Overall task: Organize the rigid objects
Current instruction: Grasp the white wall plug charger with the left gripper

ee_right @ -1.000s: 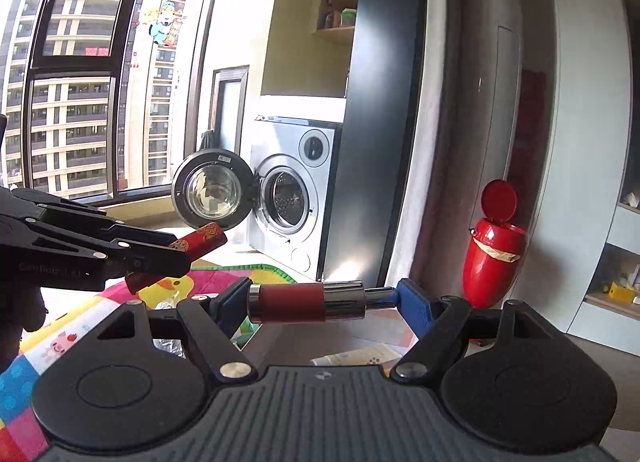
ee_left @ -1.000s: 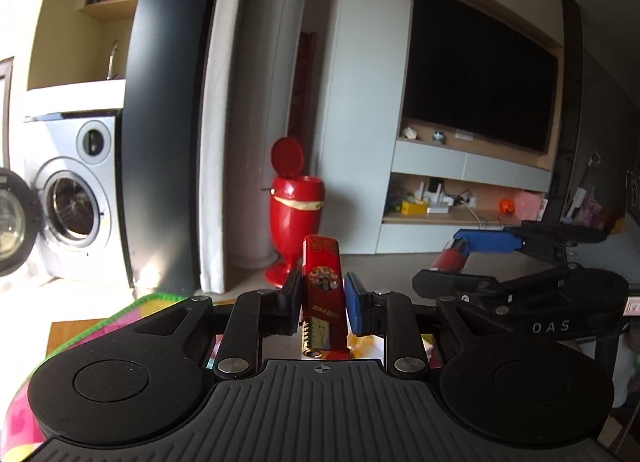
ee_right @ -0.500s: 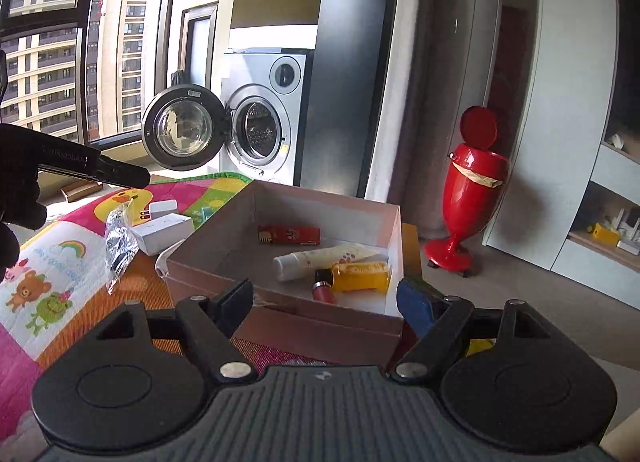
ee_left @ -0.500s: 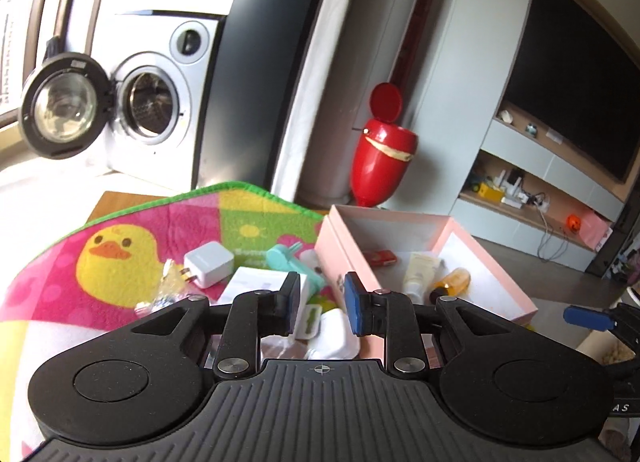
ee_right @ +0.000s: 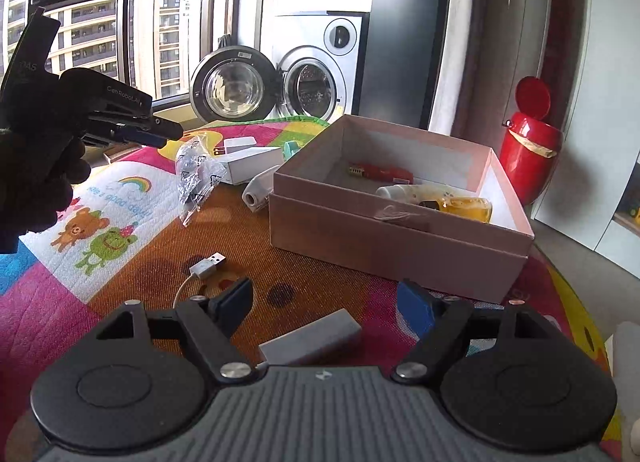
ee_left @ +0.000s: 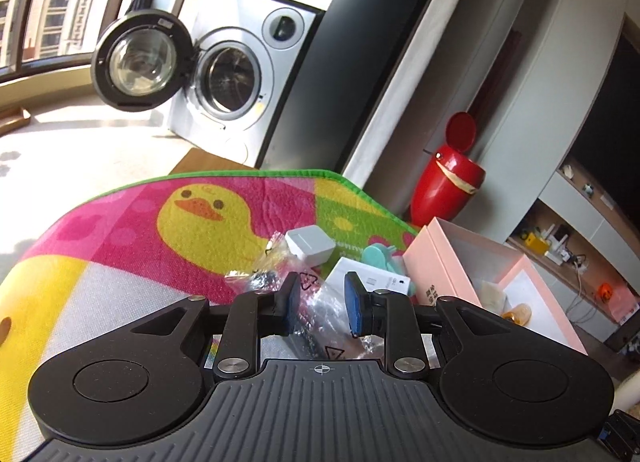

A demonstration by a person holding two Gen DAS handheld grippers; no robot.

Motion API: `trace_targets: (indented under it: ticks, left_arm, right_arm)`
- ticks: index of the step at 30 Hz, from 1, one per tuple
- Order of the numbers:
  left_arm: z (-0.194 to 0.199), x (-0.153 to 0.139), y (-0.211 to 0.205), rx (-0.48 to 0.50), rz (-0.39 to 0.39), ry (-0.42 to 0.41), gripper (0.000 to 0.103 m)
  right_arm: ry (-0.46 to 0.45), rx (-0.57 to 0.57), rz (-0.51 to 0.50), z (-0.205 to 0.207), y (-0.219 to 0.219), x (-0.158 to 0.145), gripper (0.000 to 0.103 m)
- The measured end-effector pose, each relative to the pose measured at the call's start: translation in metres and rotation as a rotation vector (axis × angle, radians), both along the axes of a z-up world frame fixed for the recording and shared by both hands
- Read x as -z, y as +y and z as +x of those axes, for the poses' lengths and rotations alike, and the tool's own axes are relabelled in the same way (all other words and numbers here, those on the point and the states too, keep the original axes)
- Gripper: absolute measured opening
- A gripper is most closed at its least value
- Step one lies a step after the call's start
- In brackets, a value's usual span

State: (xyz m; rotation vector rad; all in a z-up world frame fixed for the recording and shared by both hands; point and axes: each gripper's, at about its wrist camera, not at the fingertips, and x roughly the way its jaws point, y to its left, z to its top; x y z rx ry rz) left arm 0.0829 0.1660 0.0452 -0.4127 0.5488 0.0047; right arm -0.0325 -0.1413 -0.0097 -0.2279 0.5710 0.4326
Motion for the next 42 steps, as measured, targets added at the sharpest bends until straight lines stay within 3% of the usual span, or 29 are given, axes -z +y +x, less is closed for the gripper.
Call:
trace_targets:
  ticks: [2, 6, 10, 12, 15, 17, 20, 23, 26, 30, 34, 37, 42]
  left_arm:
    - [0.027, -0.007, -0.003, 0.021, 0.029, 0.008, 0.027]
    - [0.1, -0.005, -0.002, 0.115, 0.123, 0.113, 0.027]
    - [0.135, 0.01, -0.001, 0.221, 0.172, 0.172, 0.027]
    - [0.137, 0.02, 0.0, 0.325, 0.163, 0.195, 0.027]
    - [0.125, 0.025, -0.004, 0.417, 0.239, 0.15, 0.027]
    - [0.117, 0.026, -0.007, 0.433, 0.3, 0.133, 0.03]
    - [0.112, 0.029, -0.01, 0.363, 0.449, 0.119, 0.03]
    - [0.116, 0.029, 0.001, 0.358, 0.391, 0.124, 0.03]
    - [0.122, 0.027, 0.005, 0.433, 0.312, 0.139, 0.035]
    - [0.122, 0.025, -0.001, 0.494, 0.377, 0.127, 0.036]
    - [0.118, 0.035, -0.012, 0.623, 0.438, 0.203, 0.037]
    - [0.115, 0.038, -0.014, 0.531, 0.481, 0.161, 0.038]
    - [0.121, 0.043, -0.018, 0.461, 0.436, 0.1, 0.037]
  right_arm:
    - [0.0, -0.004, -0.01, 0.001, 0.004, 0.001, 0.079]
    - [-0.011, -0.004, -0.02, -0.003, 0.008, -0.001, 0.079]
    - [-0.038, -0.004, -0.034, -0.01, 0.004, -0.003, 0.079]
    - [-0.044, -0.006, -0.051, -0.012, 0.002, -0.002, 0.079]
    - [-0.043, -0.017, -0.073, -0.013, 0.0, 0.001, 0.079]
    - [-0.033, -0.019, -0.07, -0.011, 0.001, 0.002, 0.079]
    - [-0.015, -0.014, -0.055, -0.006, 0.002, 0.004, 0.079]
    - [-0.008, -0.017, -0.041, -0.005, 0.004, 0.005, 0.079]
    - [-0.007, -0.017, -0.042, -0.006, 0.003, 0.005, 0.079]
    - [-0.003, -0.006, -0.043, -0.007, 0.0, 0.006, 0.079]
    - [0.006, -0.004, -0.036, -0.007, -0.002, 0.008, 0.079]
    - [0.022, 0.005, -0.022, -0.005, -0.003, 0.011, 0.079]
    - [0.035, 0.007, -0.011, -0.004, -0.003, 0.012, 0.079]
